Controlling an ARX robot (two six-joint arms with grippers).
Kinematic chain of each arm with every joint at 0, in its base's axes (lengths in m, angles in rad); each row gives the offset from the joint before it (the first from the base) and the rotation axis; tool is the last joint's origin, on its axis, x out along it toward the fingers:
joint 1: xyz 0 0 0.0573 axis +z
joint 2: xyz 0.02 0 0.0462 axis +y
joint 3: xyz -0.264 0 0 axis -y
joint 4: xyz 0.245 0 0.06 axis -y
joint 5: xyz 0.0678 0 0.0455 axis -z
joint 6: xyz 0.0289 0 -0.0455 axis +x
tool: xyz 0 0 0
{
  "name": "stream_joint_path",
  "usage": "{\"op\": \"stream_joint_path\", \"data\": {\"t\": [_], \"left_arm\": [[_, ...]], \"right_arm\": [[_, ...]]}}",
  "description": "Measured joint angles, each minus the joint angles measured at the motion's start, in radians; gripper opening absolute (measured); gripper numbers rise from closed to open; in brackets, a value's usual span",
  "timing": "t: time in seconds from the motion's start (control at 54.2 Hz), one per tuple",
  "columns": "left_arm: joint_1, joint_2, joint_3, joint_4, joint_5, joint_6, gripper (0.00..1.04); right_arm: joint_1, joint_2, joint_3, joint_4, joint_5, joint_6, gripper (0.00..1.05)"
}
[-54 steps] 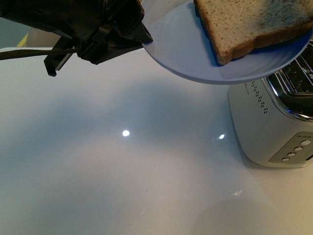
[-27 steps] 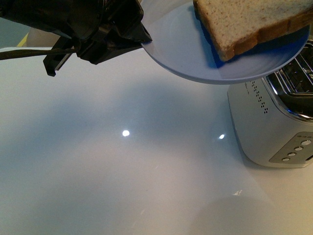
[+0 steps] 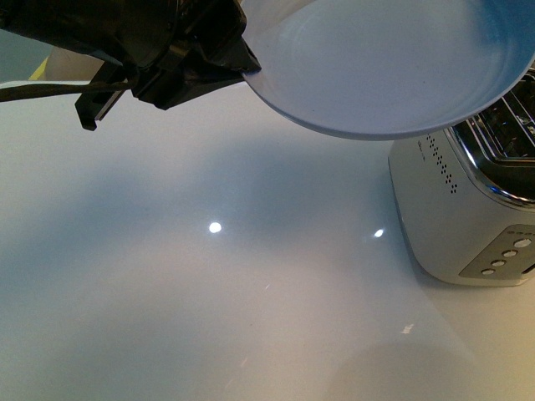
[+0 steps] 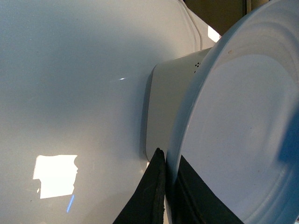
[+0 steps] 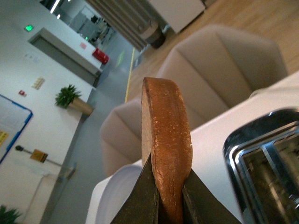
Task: Left arm holds plate, right arm toasts bread
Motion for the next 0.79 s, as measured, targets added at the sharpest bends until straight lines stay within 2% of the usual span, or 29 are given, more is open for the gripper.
{"op": "stream_joint_path", "data": {"t": [0.111,0.221,0.443,0.793], "left_arm": [[0.000,0.000,0.000,0.000,0.000,0.000,0.03],[0.000,0.000,0.000,0.000,0.000,0.000,0.03],[0.000,0.000,0.000,0.000,0.000,0.000,0.03],[0.000,0.000,0.000,0.000,0.000,0.000,0.03]], "right_arm": [[-0.046,-0.036,0.035,-0.062,0.052,-0.143,0.03],[-0.048,-0.021,0.038,-0.056,0.094,-0.283,0.03],[0.019,0.094,0.035,0.010,0.204,-0.493,0.03],[0.097,0.292,0.027,0.075,0.259,-0.605,0.03]]}}
